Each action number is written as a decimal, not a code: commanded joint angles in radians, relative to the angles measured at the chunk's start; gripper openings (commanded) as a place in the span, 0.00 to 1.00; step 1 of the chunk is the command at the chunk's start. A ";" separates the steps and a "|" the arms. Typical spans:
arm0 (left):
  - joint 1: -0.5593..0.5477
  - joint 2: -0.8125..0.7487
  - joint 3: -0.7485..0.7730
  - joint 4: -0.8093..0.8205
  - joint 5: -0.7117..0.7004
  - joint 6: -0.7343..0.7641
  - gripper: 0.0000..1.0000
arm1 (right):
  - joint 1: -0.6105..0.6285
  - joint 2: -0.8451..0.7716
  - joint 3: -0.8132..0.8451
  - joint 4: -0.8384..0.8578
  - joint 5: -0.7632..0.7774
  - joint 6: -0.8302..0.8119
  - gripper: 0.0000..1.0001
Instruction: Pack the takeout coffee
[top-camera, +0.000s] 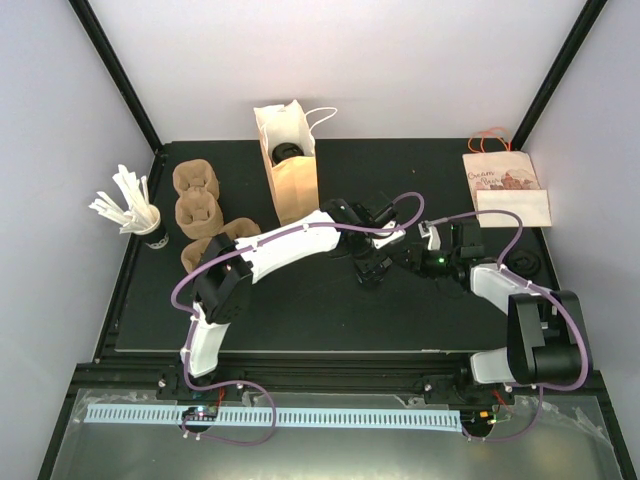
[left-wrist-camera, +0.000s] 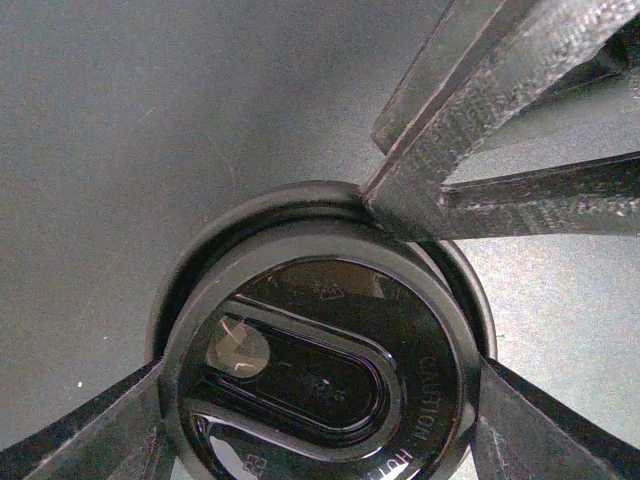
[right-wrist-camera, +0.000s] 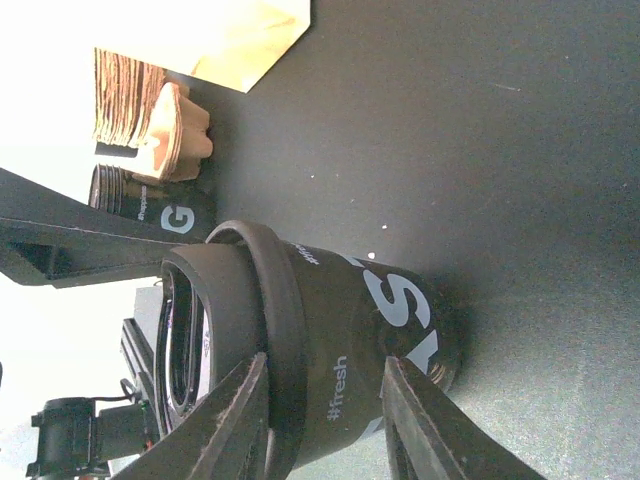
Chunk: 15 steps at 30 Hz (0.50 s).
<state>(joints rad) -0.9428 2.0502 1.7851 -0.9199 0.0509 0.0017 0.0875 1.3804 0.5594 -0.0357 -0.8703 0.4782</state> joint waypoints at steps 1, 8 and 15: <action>-0.004 0.022 0.015 -0.021 0.033 0.034 0.68 | 0.000 0.026 0.010 0.022 -0.025 -0.003 0.32; -0.004 0.028 -0.005 -0.021 0.039 0.050 0.64 | 0.014 0.048 -0.006 0.043 -0.021 0.009 0.28; -0.004 0.005 -0.083 0.026 0.036 0.055 0.64 | 0.015 0.077 -0.129 0.197 0.006 0.101 0.18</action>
<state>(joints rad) -0.9405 2.0453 1.7672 -0.9077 0.0525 0.0303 0.0910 1.4147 0.5140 0.1062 -0.9333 0.5285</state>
